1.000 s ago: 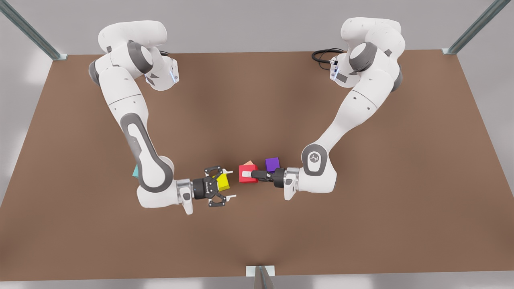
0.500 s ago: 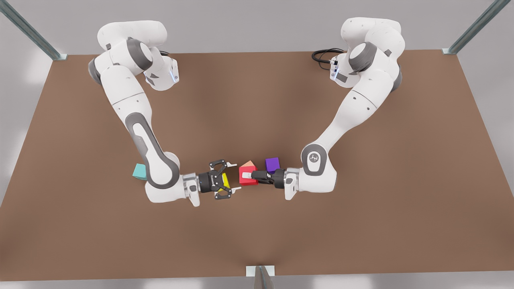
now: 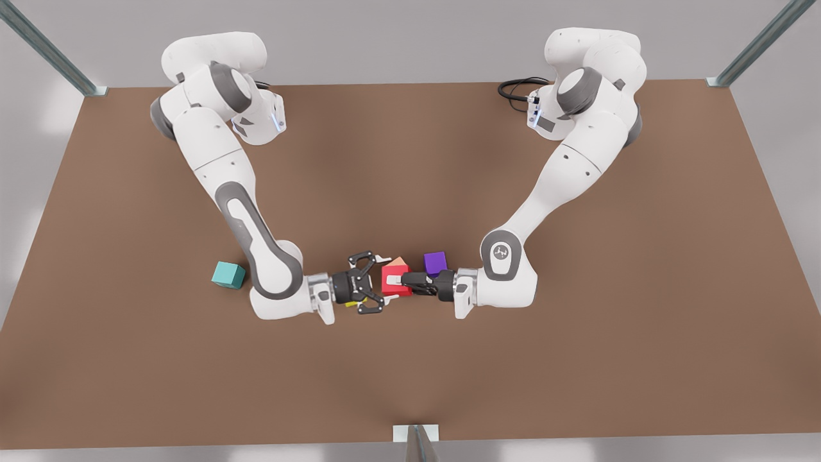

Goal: Pick up red wooden cube and pass to hand red wooden cube and place in blue wooden cube

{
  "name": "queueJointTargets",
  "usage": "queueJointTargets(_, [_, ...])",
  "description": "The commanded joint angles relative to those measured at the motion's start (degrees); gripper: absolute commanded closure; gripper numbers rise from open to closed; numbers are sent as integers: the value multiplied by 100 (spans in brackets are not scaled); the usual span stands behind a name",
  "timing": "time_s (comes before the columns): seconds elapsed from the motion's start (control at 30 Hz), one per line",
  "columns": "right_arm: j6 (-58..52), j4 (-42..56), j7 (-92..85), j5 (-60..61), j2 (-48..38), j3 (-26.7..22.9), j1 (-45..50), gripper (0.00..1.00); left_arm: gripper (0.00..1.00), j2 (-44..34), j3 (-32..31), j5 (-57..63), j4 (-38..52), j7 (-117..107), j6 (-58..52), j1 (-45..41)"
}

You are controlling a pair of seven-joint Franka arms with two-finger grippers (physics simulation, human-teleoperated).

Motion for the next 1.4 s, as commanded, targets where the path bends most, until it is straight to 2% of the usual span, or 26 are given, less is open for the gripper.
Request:
queueJointTargets(0.0, [19, 1, -290, 76, -2, 4, 15, 0, 45, -9, -4, -89, 4, 430, -37, 0])
queueJointTargets(0.07, [19, 1, -290, 76, 7, 4, 15, 4, 45, -9, -4, -89, 4, 430, 7, -8])
queueJointTargets(0.1, [19, 1, -281, 94, 7, 4, 15, 15, 45, -9, -4, -89, 4, 430, 7, -17])
queueJointTargets(0.13, [19, 1, -281, 85, 7, 4, 15, 30, 45, -9, -4, -89, 4, 430, 7, -26])
queueJointTargets(0.2, [19, 1, -273, 85, -2, 4, 24, 36, 45, -9, -4, -89, 4, 430, 7, -26])
queueJointTargets(0.27, [19, 10, -246, 85, -2, 4, 15, 38, 45, -9, -4, -89, 4, 430, 7, -35])
queueJointTargets(0.3, [19, 10, -237, 85, -2, 4, 15, 38, 37, -9, -4, -89, 4, 439, 7, -35])
queueJointTargets(0.33, [10, 10, -246, 76, -2, 4, 15, 38, 13, -9, -4, -89, 4, 439, 7, -35])
queueJointTargets(0.37, [10, 10, -246, 50, -2, 4, 7, 38, 0, -18, -4, -81, 4, 422, 42, -35])
queueJointTargets(0.6, [-16, 10, -229, 41, -2, 4, -29, 38, 0, -114, -12, -63, -110, 325, -11, 88])
queueJointTargets(0.7, [-60, 19, -229, -11, -19, -22, -125, 38, 0, -589, -74, 7, -708, 307, -555, 861])
queueJointTargets(0.77, [-218, 133, -202, -881, -63, -83, -547, 38, 0, -606, -74, 393, -717, 176, -1074, 1239])
queueJointTargets(0.8, [-534, 116, -18, -1399, -63, -92, -907, 38, 0, -703, -74, 885, -708, -271, -1408, 1459])
queueJointTargets(0.83, [-675, 36, 254, -1997, -90, -92, -1179, 38, 0, -870, -83, 1930, -594, -1071, -1899, 1670])
queueJointTargets(0.9, [-1352, 273, 2143, -4501, -546, -180, -1883, 38, 0, -1081, -100, 4936, 916, -2707, -4280, 1697])
queueJointTargets(0.93, [-1501, 335, 2994, -5406, -810, -189, -2015, 38, 0, -1116, -74, 6085, 1524, -2760, -5492, 1688])
queueJointTargets(1.0, [-1510, 326, 4619, -6522, -1091, -207, -1989, 38, 0, -1529, -74, 7644, 1524, -2734, -6427, 1775])
queueJointTargets(1.07, [-1440, 326, 6292, -7525, -1320, -171, -1822, 38, 0, -2021, -83, 8067, 1515, -2795, -6698, 2382])
queueJointTargets(1.1, [-1413, 300, 6618, -7904, -1382, -171, -1716, 38, 0, -2485, 127, 7997, 1078, -2857, -6428, 2348])
queueJointTargets(1.13, [-1352, 247, 6706, -8106, -1391, -180, -1699, 38, 0, -4050, 2752, 6980, -811, -2857, -5110, 530])
queueJointTargets(1.17, [-1194, 116, 6785, -8422, -1443, -189, -1619, 38, 0, -4482, 3275, 6432, -1182, -2656, -4941, 185])
queueJointTargets(1.23, [-930, -350, 7031, -8862, -1566, -215, -1672, 36, 0, -4887, 3257, 6441, -1499, -2215, -5126, 35])
queueJointTargets(1.37, [63, -1739, 7427, -9346, -2164, -215, -2023, 37, 0, -4535, 3125, 6564, -1227, -2286, -5223, -96])
